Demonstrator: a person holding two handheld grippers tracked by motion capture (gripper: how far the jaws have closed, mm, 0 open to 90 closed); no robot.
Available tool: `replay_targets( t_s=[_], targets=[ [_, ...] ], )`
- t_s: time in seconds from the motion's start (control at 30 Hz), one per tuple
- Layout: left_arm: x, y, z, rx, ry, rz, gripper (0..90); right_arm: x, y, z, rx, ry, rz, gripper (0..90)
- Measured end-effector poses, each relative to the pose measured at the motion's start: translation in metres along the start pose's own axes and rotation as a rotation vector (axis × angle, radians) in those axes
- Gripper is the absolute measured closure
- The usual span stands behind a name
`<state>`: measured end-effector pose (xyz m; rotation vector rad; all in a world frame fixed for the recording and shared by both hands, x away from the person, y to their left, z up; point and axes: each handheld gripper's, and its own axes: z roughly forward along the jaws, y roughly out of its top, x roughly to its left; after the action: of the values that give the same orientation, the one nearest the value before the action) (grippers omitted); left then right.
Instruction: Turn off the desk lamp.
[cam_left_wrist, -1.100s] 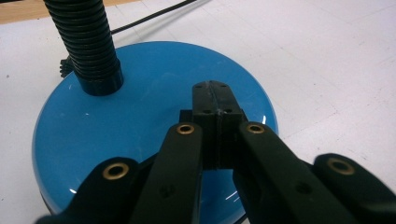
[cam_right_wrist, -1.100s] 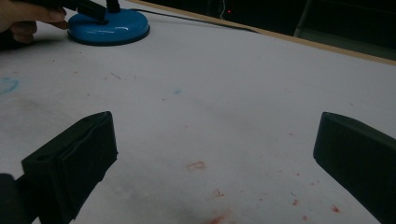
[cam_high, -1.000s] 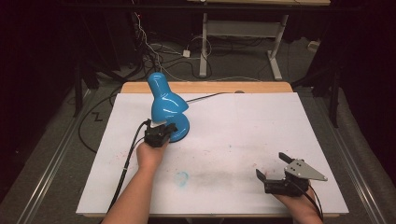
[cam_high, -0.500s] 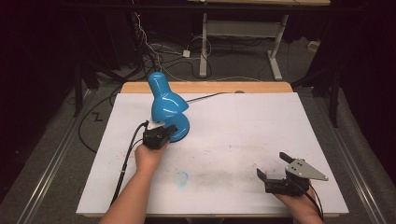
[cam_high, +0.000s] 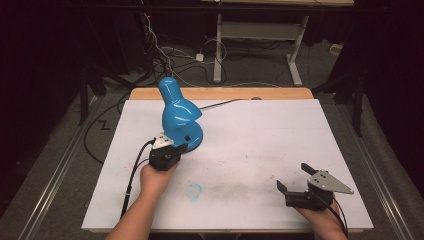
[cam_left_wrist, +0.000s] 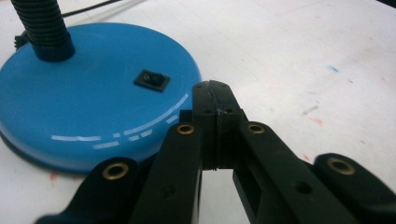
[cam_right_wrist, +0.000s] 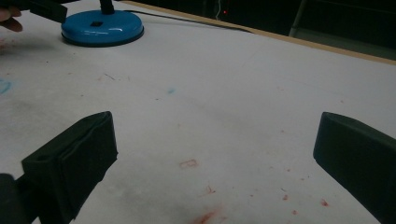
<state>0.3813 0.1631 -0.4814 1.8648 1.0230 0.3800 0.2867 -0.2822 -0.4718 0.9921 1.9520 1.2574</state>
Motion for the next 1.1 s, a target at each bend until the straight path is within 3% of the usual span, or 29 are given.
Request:
replay_targets(
  t_s=[0.43,0.6,0.7,0.93,1.1],
  targets=[
    [-0.022,-0.031,-0.046,0.008,-0.047,0.018,88.1,0.001,0.0,-0.002,-0.003,-0.005,-0.004,0.4],
    [-0.025,-0.047,-0.062,0.016,-0.032,0.028,88.0,0.002,-0.001,-0.003,0.002,-0.007,-0.005,0.4],
    [-0.025,-0.056,-0.072,-0.013,-0.02,0.015,88.0,0.002,-0.001,-0.004,0.001,-0.009,-0.006,0.4],
    [-0.025,-0.057,-0.075,-0.036,-0.018,0.02,87.2,0.003,0.0,-0.003,0.003,-0.011,-0.01,0.4],
    [-0.024,-0.058,-0.07,-0.005,-0.006,0.043,72.4,0.004,-0.001,-0.003,0.004,-0.009,-0.012,0.4]
  ],
)
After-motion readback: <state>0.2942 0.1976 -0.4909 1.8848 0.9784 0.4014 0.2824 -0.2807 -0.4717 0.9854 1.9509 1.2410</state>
